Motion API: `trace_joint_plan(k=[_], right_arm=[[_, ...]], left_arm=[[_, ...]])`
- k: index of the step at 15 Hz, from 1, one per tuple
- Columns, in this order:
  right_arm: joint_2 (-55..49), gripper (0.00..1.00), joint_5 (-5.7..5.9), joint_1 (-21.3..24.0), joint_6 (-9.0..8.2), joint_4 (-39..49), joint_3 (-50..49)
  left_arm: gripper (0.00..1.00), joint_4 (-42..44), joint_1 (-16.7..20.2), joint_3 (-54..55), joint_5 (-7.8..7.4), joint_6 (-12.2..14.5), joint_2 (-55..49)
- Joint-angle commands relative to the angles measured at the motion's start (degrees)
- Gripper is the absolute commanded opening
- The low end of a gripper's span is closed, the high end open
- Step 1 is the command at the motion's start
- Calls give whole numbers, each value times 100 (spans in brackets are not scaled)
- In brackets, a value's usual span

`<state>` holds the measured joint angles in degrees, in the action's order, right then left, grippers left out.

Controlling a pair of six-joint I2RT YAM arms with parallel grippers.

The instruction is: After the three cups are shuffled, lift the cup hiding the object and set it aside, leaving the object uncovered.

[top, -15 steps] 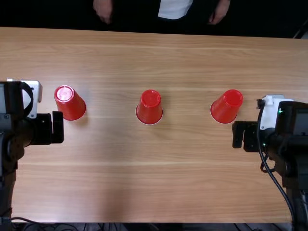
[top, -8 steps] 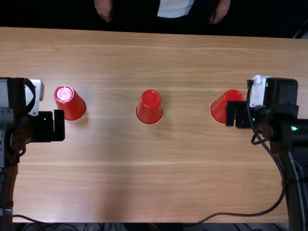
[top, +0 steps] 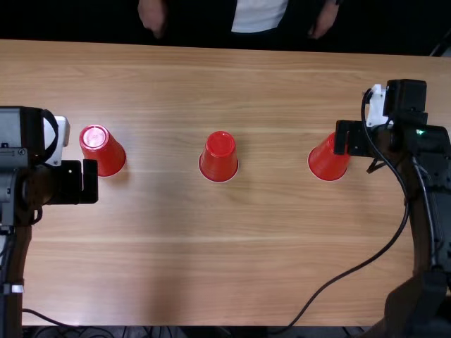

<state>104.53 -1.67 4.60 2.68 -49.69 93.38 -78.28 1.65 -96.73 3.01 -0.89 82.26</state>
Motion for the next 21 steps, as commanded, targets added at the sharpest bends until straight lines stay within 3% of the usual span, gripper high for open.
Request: trace_joint_plan(k=[1,3,8,14,15,17,21], right_arm=[[243,100,-12,50,-4,6,277],[349,100,-75,58,70,6,365],[656,100,-128,50,70,-5,400],[920,100,-139,32,59,-5,417],[981,100,-202,23,59,-5,417],[999,100,-497,32,28,-15,417],[990,100,-497,23,6,-5,426]], left_arm=[[100,2,37,40,26,-27,168],[100,2,28,49,16,-27,212],[100,2,20,93,26,-17,220],[100,2,20,181,37,-17,220],[100,2,20,189,37,-17,220],[100,2,20,189,37,-17,220],[100,13,20,260,37,-17,229]])
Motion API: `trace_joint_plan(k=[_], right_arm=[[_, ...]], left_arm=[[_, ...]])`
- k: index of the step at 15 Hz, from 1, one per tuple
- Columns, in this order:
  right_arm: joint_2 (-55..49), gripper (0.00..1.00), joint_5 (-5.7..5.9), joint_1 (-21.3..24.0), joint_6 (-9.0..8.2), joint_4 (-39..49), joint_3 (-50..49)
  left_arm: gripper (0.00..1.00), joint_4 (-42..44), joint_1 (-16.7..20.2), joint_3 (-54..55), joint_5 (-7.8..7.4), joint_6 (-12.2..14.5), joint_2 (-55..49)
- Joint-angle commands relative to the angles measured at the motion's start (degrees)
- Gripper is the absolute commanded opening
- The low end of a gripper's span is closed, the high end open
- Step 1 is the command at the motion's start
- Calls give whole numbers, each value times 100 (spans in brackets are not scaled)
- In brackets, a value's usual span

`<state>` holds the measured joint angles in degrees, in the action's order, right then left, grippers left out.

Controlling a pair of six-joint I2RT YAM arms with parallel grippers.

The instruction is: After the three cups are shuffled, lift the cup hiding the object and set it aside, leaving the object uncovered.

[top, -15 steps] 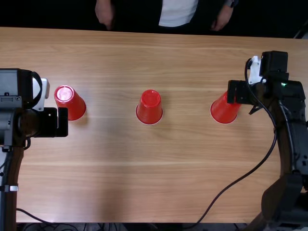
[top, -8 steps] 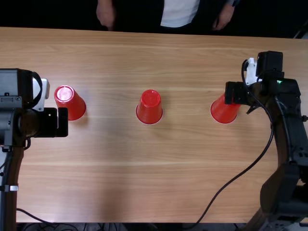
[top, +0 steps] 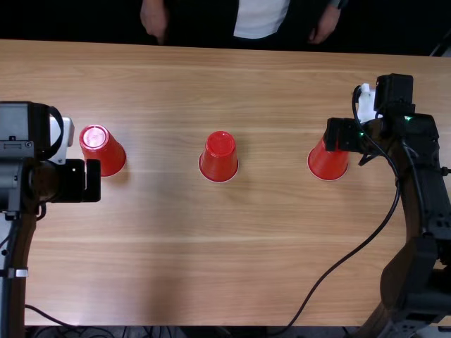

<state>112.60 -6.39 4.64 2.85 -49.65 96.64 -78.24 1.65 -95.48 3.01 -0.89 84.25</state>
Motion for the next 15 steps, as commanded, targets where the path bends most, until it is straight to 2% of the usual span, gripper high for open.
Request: trace_joint_plan(k=[1,7,10,15], right_arm=[[166,100,-25,19,-11,-9,101],[87,100,-25,19,-11,-83,250],[-335,100,-25,19,0,-83,250],[-264,100,-25,-78,10,-30,206]], left_arm=[[100,-2,20,144,37,-17,30],[100,8,20,179,26,-17,30],[100,8,20,188,26,-17,30],[100,-2,20,197,26,-17,30]])
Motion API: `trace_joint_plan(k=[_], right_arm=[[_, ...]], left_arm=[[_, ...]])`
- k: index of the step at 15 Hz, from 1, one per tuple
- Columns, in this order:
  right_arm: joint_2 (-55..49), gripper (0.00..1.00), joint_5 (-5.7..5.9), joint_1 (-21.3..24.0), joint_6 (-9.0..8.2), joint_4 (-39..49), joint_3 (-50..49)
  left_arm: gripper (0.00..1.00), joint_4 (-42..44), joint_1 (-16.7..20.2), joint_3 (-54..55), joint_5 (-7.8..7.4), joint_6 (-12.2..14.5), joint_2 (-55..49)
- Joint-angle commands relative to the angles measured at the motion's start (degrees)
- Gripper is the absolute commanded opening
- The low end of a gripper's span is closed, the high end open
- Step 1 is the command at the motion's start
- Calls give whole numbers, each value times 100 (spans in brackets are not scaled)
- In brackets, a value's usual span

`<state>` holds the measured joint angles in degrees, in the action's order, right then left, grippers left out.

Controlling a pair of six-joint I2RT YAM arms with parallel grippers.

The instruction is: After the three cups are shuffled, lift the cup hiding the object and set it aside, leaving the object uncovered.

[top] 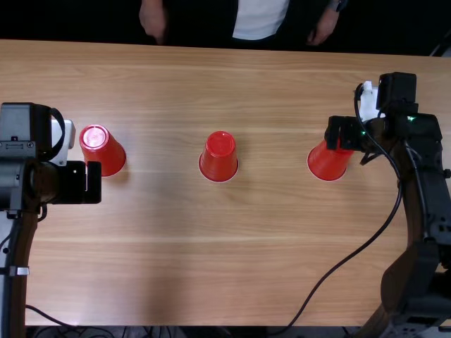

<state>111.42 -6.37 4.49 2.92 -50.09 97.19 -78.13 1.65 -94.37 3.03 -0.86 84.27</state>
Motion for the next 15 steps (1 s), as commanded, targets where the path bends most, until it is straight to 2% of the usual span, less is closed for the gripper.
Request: trace_joint_plan(k=[1,7,14,15], right_arm=[[-85,100,-27,-124,14,14,151],[302,100,-27,-247,25,24,125],[442,100,36,-247,46,3,-77],[451,90,47,-238,46,35,-147]], left_arm=[[100,-13,20,85,24,-19,19],[100,-13,20,155,35,-19,19],[100,-2,28,235,35,-9,19],[100,-2,28,235,35,-9,19]])
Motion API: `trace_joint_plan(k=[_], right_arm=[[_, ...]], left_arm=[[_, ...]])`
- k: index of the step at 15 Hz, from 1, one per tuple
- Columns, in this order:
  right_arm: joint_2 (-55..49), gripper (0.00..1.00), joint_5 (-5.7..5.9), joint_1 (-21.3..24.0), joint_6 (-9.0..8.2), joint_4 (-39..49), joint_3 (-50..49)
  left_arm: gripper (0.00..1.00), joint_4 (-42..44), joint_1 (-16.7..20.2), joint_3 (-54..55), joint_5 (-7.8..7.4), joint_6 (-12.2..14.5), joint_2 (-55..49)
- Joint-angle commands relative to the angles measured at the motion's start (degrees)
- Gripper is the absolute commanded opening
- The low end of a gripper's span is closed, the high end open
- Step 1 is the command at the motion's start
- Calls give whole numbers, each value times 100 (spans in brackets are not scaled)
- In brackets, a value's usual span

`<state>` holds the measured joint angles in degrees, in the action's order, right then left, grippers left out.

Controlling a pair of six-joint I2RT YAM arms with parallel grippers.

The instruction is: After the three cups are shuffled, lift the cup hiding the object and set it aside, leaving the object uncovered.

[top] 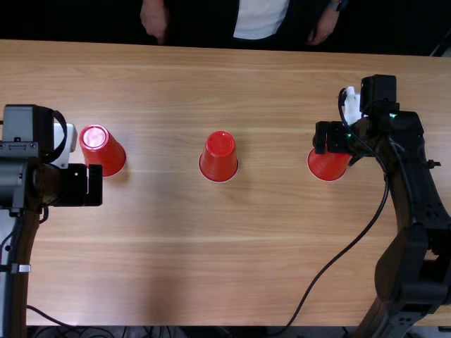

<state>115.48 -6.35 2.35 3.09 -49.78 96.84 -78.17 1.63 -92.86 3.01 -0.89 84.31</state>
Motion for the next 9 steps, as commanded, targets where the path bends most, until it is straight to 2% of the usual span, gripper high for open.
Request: trace_joint_plan(k=[1,2,6,8,9], right_arm=[[53,77,44,-24,28,4,-174],[115,61,55,-33,39,4,-244],[124,16,44,-42,39,-6,-394],[80,3,44,-59,39,-28,-385],[18,2,34,-59,39,-17,-376]], left_arm=[[100,-9,39,84,26,-6,15],[100,-9,39,93,26,-6,6],[100,-9,48,84,26,-17,6],[100,-9,57,93,37,-17,-3],[100,-9,66,93,37,-17,-20]])
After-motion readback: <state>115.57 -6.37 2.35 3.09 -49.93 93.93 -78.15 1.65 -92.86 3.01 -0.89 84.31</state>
